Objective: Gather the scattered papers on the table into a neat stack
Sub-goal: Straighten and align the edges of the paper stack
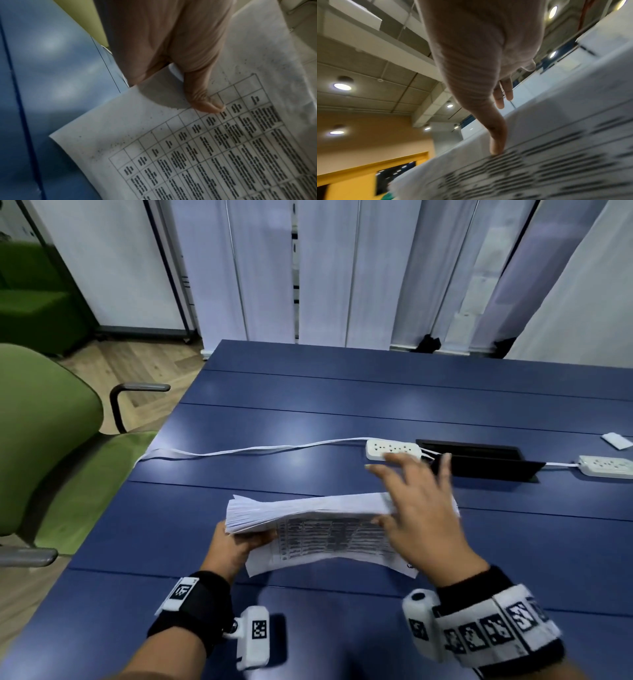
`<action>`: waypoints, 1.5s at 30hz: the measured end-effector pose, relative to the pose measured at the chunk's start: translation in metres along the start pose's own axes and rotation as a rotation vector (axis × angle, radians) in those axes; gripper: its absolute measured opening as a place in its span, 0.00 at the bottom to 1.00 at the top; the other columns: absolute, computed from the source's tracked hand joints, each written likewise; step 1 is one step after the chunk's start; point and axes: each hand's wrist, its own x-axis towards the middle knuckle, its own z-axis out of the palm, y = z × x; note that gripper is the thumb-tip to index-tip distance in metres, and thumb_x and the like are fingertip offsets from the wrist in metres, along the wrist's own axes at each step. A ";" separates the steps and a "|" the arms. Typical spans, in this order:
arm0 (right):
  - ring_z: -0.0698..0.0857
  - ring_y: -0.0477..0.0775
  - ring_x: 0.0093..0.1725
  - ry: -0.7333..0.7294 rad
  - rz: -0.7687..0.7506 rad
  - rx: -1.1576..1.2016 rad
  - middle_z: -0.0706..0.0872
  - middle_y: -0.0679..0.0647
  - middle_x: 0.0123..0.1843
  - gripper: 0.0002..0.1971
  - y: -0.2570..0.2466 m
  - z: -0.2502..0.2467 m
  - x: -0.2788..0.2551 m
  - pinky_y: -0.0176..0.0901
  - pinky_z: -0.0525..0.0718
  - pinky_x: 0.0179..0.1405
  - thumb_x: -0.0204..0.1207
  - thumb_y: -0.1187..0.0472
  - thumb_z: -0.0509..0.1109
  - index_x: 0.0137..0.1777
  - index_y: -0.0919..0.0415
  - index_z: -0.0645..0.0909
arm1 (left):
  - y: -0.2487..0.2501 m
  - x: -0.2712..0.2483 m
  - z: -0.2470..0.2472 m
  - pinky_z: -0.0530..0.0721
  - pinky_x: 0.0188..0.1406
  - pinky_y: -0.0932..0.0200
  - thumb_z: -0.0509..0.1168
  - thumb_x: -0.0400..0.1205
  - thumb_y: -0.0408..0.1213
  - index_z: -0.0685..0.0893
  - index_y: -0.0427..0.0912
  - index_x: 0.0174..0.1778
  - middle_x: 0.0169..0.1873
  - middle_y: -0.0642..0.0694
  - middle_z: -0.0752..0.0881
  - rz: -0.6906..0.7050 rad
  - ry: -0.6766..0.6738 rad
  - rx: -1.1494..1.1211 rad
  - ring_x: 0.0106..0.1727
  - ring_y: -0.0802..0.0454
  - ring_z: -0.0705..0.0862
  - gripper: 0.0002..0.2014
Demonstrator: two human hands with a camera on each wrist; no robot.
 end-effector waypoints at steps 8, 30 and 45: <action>0.84 0.61 0.55 -0.302 -0.186 0.008 0.87 0.51 0.52 0.07 -0.075 0.014 0.037 0.45 0.69 0.42 0.75 0.62 0.65 0.51 0.54 0.76 | 0.024 -0.015 0.017 0.85 0.34 0.68 0.71 0.66 0.08 0.86 0.36 0.42 0.32 0.52 0.92 0.068 0.043 -0.061 0.34 0.61 0.88 0.19; 0.88 0.36 0.47 0.477 0.556 1.511 0.91 0.44 0.46 0.20 -0.022 0.005 0.016 0.28 0.85 0.52 0.74 0.80 0.67 0.54 0.54 0.79 | 0.082 -0.003 0.083 0.78 0.61 0.68 0.61 0.81 0.29 0.77 0.47 0.64 0.55 0.56 0.87 0.441 0.157 -0.091 0.60 0.63 0.83 0.16; 0.84 0.34 0.46 0.295 0.677 0.992 0.84 0.42 0.48 0.09 0.008 0.092 -0.016 0.32 0.78 0.45 0.84 0.69 0.60 0.56 0.54 0.71 | -0.015 0.015 0.080 0.81 0.59 0.39 0.57 0.87 0.34 0.75 0.39 0.60 0.49 0.39 0.83 0.178 0.168 0.434 0.53 0.43 0.81 0.07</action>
